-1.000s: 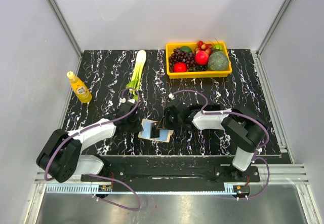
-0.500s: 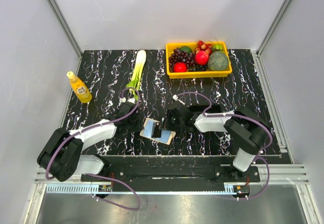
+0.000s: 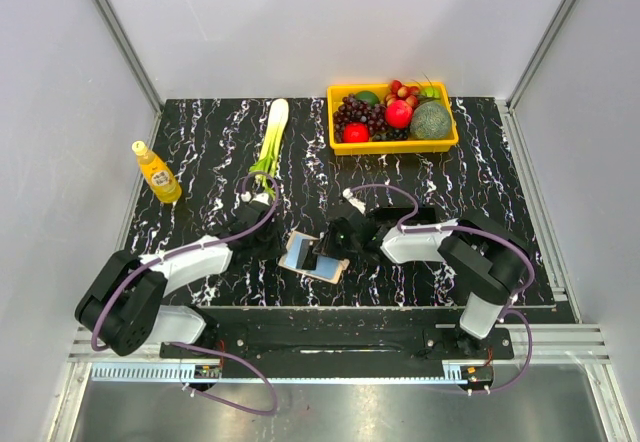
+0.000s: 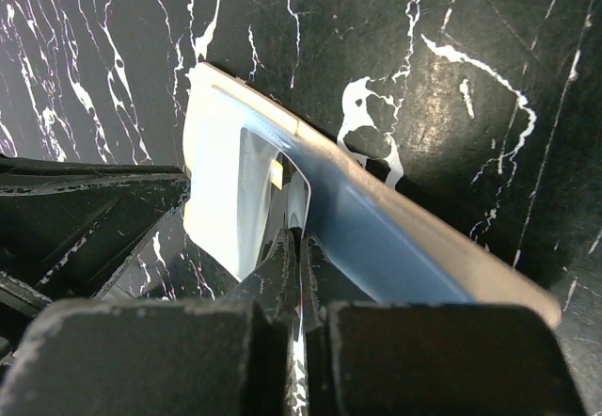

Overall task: Put the credit cards into the card holder
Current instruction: Insert the credit card into the card holder.

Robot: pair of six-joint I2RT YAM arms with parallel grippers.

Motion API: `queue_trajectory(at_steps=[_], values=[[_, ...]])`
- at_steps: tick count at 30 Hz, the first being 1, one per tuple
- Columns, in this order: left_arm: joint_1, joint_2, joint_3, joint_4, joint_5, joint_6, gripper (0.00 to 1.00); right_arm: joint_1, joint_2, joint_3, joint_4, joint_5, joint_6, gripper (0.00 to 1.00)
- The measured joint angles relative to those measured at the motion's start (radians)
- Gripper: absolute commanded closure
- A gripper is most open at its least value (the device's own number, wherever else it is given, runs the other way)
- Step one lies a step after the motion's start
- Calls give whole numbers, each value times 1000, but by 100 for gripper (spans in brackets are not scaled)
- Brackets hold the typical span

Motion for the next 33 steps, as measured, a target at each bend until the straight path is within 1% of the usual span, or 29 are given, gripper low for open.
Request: queue_trajectory(at_steps=[7,14,23,28,31,32,33], values=[[-21,-3,-22,37,-23,-25,85,12,6,3,-2,25,92,100],[-34,-10,-60,111,-24,-67,85,19,27,-19,56,26,203,100],[-42,-24,-83,140,-41,-95,86,27,50,-19,100,29,259,100],[-55,-44,-119,185,-65,-126,86,32,69,-7,120,25,265,100],[-61,-53,-137,206,-80,-143,86,32,74,-7,129,19,270,90],[-61,-55,-142,212,-82,-148,86,32,74,-7,130,18,272,86],[-61,-56,-145,218,-83,-153,86,32,74,-7,130,19,272,77]])
